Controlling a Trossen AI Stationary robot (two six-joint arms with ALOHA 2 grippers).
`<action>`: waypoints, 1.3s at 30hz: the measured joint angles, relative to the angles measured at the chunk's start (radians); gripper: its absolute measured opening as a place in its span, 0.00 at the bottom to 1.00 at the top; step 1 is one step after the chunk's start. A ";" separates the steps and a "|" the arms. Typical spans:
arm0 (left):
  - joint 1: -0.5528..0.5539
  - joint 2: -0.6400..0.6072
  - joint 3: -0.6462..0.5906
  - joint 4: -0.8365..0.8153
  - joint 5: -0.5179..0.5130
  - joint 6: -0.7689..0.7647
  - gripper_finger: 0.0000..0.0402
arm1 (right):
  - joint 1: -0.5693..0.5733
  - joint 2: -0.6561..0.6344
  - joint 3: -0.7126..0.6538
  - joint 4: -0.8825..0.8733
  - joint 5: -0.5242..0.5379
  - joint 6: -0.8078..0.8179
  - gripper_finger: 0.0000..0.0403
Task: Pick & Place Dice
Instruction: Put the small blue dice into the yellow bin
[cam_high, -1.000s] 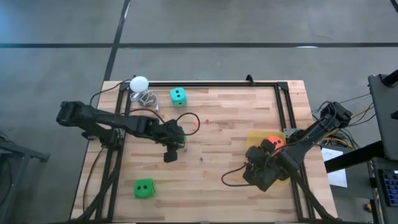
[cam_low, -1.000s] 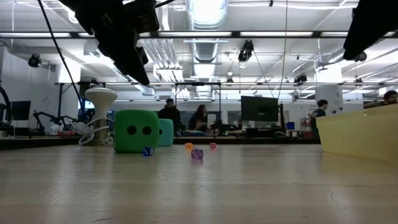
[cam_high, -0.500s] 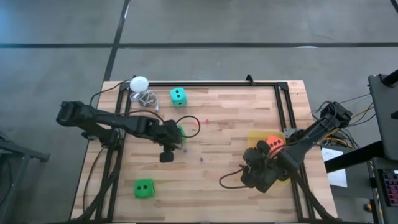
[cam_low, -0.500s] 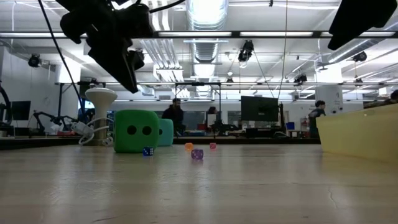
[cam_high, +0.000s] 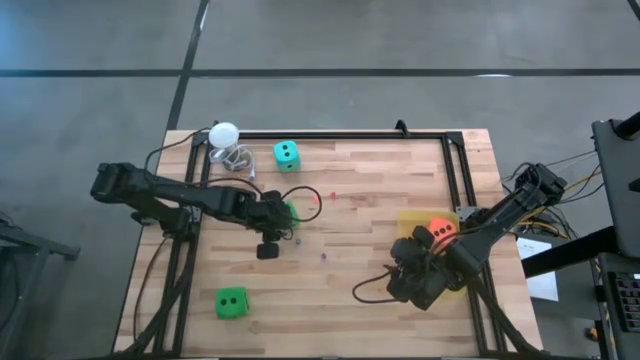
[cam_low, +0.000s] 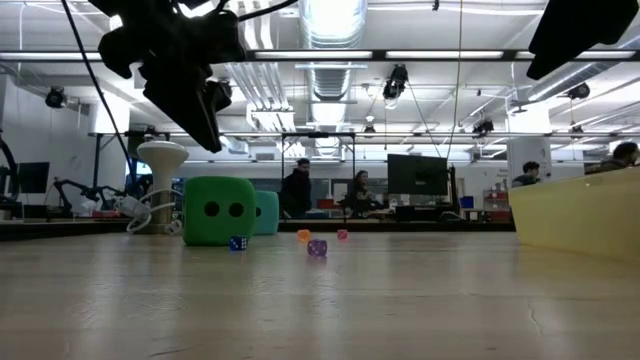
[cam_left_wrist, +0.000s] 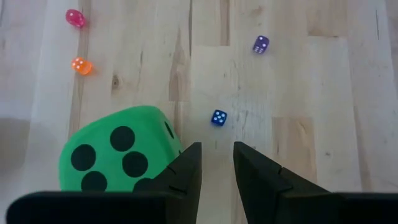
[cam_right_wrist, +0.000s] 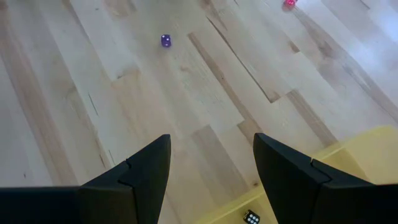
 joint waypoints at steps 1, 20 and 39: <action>0.000 0.000 0.000 0.000 0.000 0.000 0.25 | 0.000 0.000 0.000 0.001 0.000 0.000 0.56; 0.000 0.001 -0.001 -0.038 -0.059 0.000 0.25 | 0.001 -0.002 0.000 0.011 0.000 -0.024 0.56; 0.000 0.001 -0.001 -0.063 -0.059 0.030 0.25 | 0.000 -0.002 0.000 0.015 0.007 -0.104 0.56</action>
